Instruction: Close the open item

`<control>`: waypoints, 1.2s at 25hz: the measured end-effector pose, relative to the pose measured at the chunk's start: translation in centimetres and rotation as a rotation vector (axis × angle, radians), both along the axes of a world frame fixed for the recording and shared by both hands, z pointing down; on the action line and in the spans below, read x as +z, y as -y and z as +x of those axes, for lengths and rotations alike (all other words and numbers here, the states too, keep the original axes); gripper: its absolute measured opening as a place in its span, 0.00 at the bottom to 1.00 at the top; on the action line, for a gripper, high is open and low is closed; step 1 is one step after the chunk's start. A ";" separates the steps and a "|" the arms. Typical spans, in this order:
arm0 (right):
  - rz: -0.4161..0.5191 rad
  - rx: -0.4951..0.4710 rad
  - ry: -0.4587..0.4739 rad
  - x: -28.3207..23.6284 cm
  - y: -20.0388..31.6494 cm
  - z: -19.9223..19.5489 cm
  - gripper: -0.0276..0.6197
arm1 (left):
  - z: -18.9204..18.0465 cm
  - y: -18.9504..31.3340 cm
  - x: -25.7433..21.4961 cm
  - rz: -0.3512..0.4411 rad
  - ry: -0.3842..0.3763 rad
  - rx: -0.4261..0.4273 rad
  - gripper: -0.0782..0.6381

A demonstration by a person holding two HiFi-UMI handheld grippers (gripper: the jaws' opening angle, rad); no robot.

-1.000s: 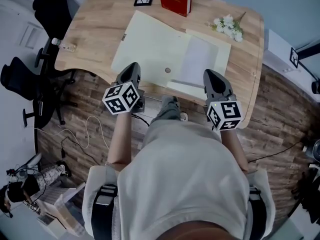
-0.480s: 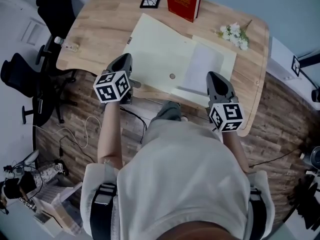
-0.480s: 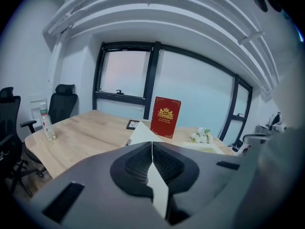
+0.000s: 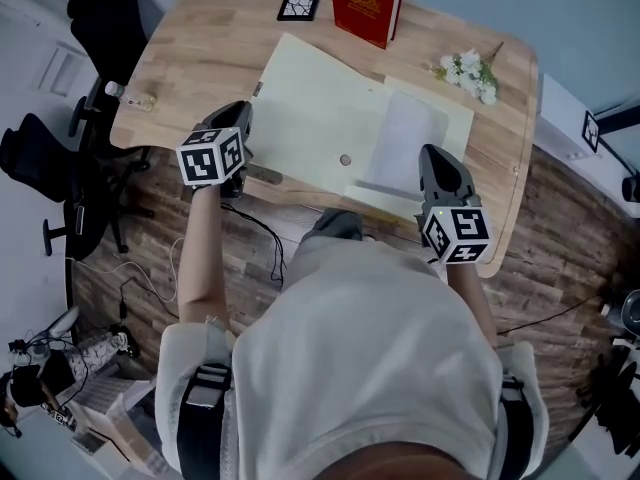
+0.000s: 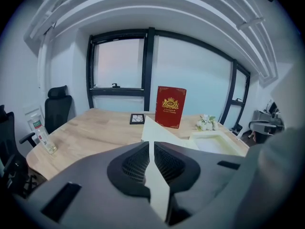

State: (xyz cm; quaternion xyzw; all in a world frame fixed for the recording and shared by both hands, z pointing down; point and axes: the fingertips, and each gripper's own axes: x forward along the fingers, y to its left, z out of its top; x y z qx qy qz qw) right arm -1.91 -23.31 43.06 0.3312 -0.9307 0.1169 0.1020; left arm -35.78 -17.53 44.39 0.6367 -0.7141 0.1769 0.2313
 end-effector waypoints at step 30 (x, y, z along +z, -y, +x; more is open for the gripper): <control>-0.030 0.030 -0.046 1.7 1.0 -0.4 0.07 | -3.2 5.8 6.4 -0.254 -0.310 0.218 0.22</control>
